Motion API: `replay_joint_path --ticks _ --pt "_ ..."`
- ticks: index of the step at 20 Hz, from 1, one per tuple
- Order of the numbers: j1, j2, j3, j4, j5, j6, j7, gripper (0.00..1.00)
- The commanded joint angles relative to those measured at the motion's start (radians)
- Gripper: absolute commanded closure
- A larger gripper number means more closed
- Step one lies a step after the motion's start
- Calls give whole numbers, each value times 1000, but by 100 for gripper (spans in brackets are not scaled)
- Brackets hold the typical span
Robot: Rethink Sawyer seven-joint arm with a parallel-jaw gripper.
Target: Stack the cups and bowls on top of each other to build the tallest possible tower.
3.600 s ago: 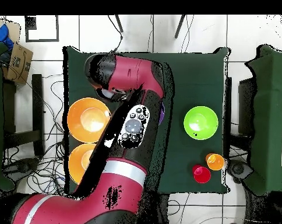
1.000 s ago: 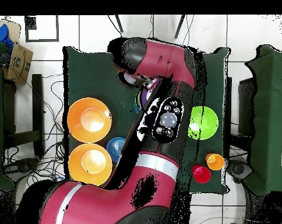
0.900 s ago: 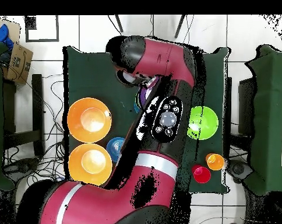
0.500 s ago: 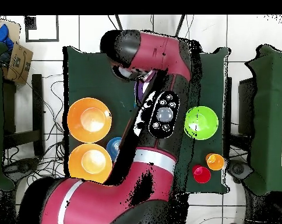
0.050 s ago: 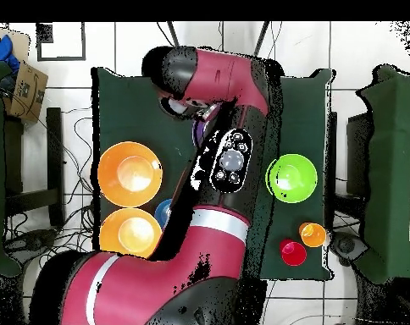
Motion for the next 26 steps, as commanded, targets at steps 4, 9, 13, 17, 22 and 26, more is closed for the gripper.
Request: replay_joint_path --ticks 4,9,13,17,22,26 --pt "22 -5 77 39 -59 165 -66 100" --pt "32 -15 76 60 -59 157 -56 100" --pt "38 -19 73 63 -62 164 -55 100" --pt "36 -5 70 37 -65 179 -59 100" --pt "33 -5 64 49 -74 164 -68 100" --pt "34 -7 60 68 -81 152 -70 100"
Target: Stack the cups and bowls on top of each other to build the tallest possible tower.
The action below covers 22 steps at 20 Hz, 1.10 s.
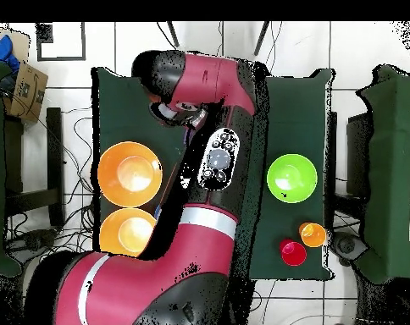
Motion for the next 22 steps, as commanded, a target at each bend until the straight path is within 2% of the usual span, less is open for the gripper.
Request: replay_joint_path --ticks 1,22 --pt "8 -23 60 77 -82 73 -73 100" --pt "-9 -32 49 86 -104 112 -135 100"
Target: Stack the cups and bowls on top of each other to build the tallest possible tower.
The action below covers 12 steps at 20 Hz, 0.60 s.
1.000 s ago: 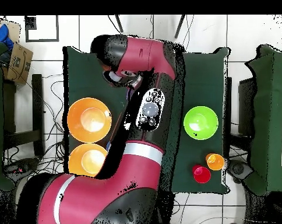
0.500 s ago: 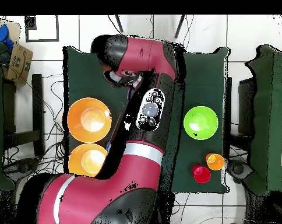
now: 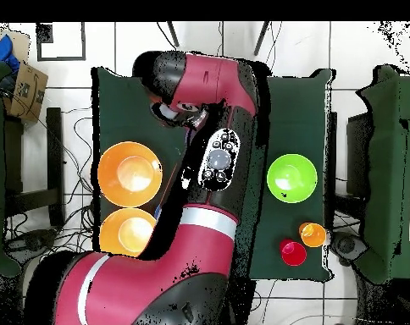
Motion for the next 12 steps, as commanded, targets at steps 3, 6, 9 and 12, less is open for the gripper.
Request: replay_joint_path --ticks 3,6,9,12 --pt "-11 -32 55 75 -104 125 -139 100" --pt "-13 -32 55 75 -105 122 -141 100" --pt "-14 -43 60 98 -104 95 -147 100" --pt "-17 -56 66 125 -103 72 -156 100"
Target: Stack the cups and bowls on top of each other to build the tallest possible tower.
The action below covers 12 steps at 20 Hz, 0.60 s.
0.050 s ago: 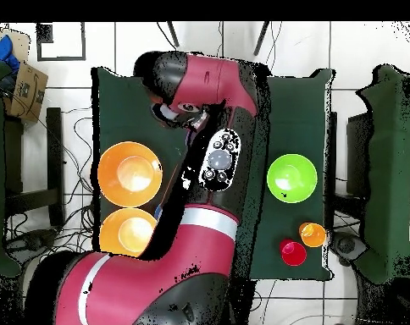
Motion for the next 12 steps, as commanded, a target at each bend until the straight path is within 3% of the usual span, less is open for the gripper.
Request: replay_joint_path --ticks 1,12 --pt "-15 -57 67 125 -103 51 -159 100" --pt "-15 -61 71 135 -111 32 -153 100"
